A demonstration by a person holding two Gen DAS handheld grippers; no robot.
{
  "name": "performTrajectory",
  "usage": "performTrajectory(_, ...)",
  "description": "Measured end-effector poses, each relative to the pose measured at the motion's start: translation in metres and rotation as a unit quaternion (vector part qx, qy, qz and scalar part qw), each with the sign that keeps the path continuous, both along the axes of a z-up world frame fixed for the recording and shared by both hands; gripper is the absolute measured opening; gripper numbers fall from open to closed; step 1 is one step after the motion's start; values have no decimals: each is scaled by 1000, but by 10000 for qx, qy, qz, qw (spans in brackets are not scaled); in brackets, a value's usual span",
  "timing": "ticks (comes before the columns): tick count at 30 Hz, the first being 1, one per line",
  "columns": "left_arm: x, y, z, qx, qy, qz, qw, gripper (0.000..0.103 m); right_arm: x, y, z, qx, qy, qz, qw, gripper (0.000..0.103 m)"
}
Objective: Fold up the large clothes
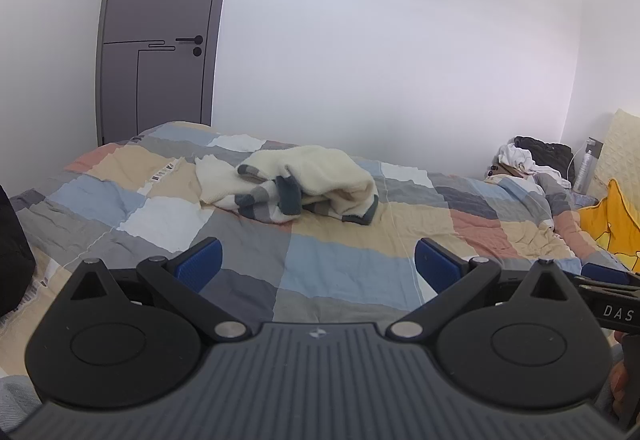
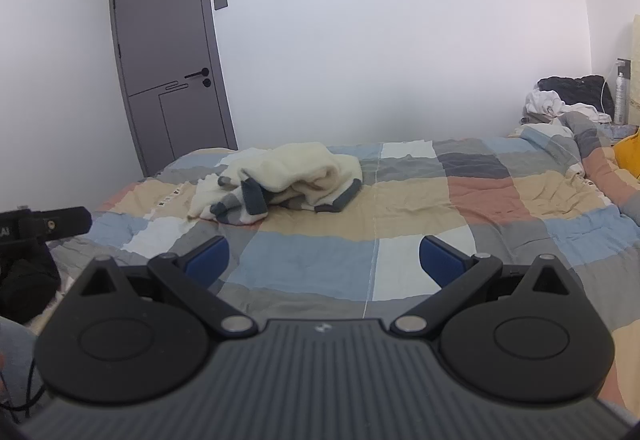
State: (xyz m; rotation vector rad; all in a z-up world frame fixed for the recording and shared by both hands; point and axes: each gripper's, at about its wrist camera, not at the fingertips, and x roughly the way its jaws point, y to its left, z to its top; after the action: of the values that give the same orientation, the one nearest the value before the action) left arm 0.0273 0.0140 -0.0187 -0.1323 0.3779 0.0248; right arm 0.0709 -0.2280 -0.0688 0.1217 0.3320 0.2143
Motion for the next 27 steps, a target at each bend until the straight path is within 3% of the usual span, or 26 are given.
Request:
performTrajectory(14,4,2,-5,28,65,64,10000,103,0,3,1,5,-45,-30,10000,103)
performTrajectory(27,36,7,-16,-96,202,-49,9997,103,14,2,-7,93,138,10,9999,103)
